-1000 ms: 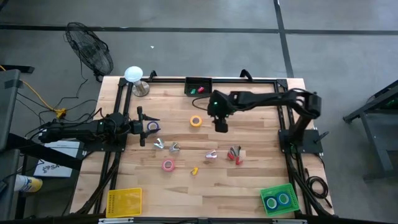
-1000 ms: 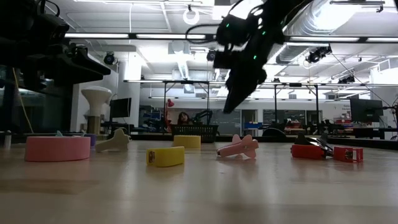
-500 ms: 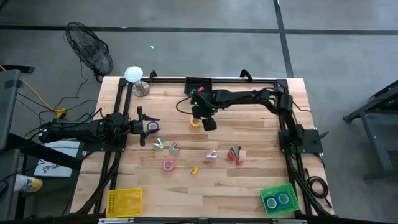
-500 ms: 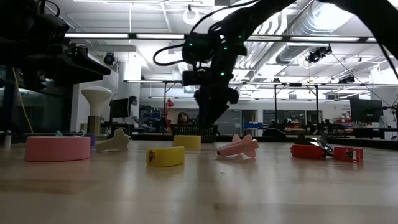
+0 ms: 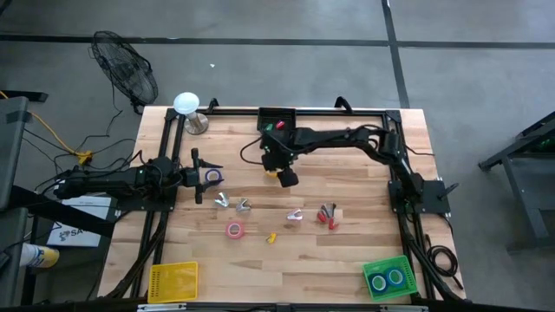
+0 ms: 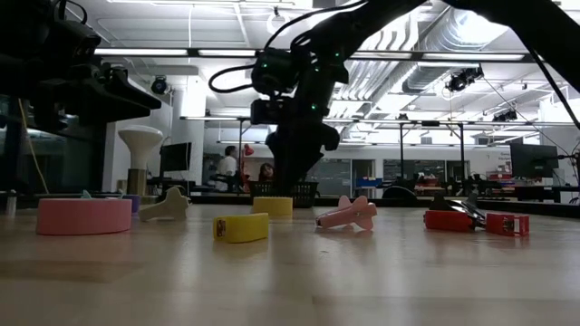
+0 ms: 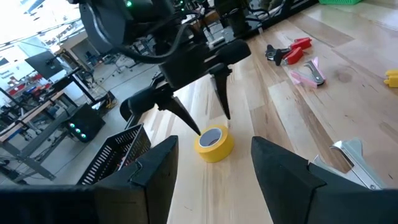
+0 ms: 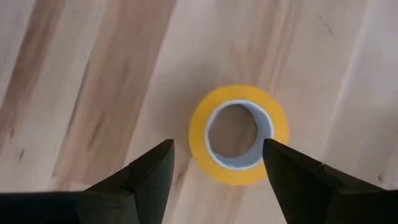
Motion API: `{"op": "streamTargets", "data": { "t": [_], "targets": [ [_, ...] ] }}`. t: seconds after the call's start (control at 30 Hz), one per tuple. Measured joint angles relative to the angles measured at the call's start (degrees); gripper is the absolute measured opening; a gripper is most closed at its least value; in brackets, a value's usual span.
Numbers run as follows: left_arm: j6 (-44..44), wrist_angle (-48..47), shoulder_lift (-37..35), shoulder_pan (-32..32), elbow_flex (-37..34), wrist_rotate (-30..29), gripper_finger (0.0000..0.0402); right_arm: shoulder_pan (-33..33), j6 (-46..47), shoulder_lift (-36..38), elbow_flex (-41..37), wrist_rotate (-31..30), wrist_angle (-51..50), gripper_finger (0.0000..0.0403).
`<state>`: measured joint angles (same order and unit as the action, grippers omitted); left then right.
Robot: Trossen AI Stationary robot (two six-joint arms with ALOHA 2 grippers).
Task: Pick and place Stapler, Stapler remover, tape
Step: Put the yellow tape into the green bin
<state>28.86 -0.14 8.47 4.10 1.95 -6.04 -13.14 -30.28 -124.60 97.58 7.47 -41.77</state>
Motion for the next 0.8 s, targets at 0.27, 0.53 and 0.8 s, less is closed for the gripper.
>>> {"op": "streamTargets", "data": {
  "t": [0.27,0.53,0.8],
  "targets": [
    [-0.01,0.0,0.02,0.0,-0.01,-0.03,0.0197,0.95,-0.27,-2.38,-0.26,-0.22,0.71,0.0235],
    [-0.01,0.02,0.02,0.01,-0.02,-0.28,0.0197,1.17,-0.16,-3.02,-0.24,-0.21,1.42,0.0206],
    [-0.02,0.02,0.02,0.02,-0.02,-0.3,0.0197,1.19,0.93,-3.02,-0.24,-2.27,0.43,0.0128]
  ]
}}
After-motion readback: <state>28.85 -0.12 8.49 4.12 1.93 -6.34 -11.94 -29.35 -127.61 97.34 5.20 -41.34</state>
